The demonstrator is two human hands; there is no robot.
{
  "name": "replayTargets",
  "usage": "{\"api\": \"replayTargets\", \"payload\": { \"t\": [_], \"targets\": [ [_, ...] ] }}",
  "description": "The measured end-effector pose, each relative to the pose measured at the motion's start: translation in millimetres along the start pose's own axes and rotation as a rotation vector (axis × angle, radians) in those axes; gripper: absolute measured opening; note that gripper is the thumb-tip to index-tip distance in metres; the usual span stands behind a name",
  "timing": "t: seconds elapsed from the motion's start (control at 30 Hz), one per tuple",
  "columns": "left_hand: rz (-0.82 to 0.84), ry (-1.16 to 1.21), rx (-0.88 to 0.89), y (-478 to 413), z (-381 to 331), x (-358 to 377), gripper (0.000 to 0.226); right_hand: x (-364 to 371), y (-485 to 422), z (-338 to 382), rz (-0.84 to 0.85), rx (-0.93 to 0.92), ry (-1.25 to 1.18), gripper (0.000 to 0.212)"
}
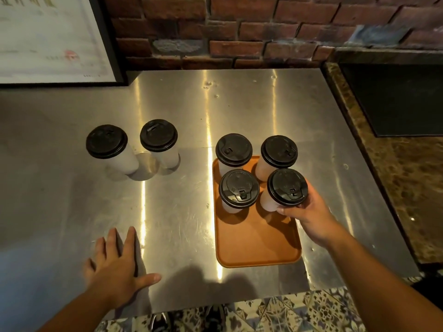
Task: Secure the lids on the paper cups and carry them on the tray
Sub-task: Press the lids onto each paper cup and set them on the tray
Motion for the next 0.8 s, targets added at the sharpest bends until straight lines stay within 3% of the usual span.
{"api": "replayTargets", "payload": {
  "t": [0.07,0.13,0.23,0.3,0.4,0.47,0.53,0.63,0.8],
  "targets": [
    [-0.006,-0.002,-0.013,-1.1,1.5,0.7,0.156,1.9,4.8,-1.0,-0.043,0.012,0.026,0.083],
    [-0.027,-0.009,-0.023,-2.6,2.9,0.0,0.157,0.1,18.6,-9.8,-0.2,0.068,-0.01,0.076],
    [-0.049,-0.015,-0.032,-4.4,6.3,-1.3,0.163,6.5,61.2,-36.2,-0.564,0.2,0.014,0.045],
    [-0.083,-0.009,-0.001,-5.5,10.5,-4.6,0.158,32.6,86.9,-58.0,-0.634,0.271,0.052,0.027],
    [-0.209,-0.002,0.091,-8.4,27.7,-20.9,0.125,98.7,105.8,-78.4,-0.573,0.288,0.022,0.021],
    [-0.271,0.035,0.128,-13.7,48.2,-31.6,0.114,146.5,108.2,-77.3,-0.49,0.268,0.062,0.024],
    [-0.289,0.042,0.104,-21.5,69.5,-39.0,0.123,192.2,100.8,-64.1,-0.345,0.247,0.058,0.033],
    [-0.196,0.039,0.035,-35.8,89.0,-37.5,0.143,236.4,76.0,-26.5,-0.204,0.248,0.025,0.025],
    [-0.092,0.077,0.043,-49.6,92.1,-15.7,0.14,270.5,-0.8,51.1,-0.122,0.117,0.052,0.03]
  ]
}}
Point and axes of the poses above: each hand's wrist, its own y-axis away from the middle knuckle, its own x-axis out of the palm, z = x × y, the point moved 7 cm from there along -y, towards the middle knuckle, and after that the axes turned 11 degrees about z, right-handed, at the moved point
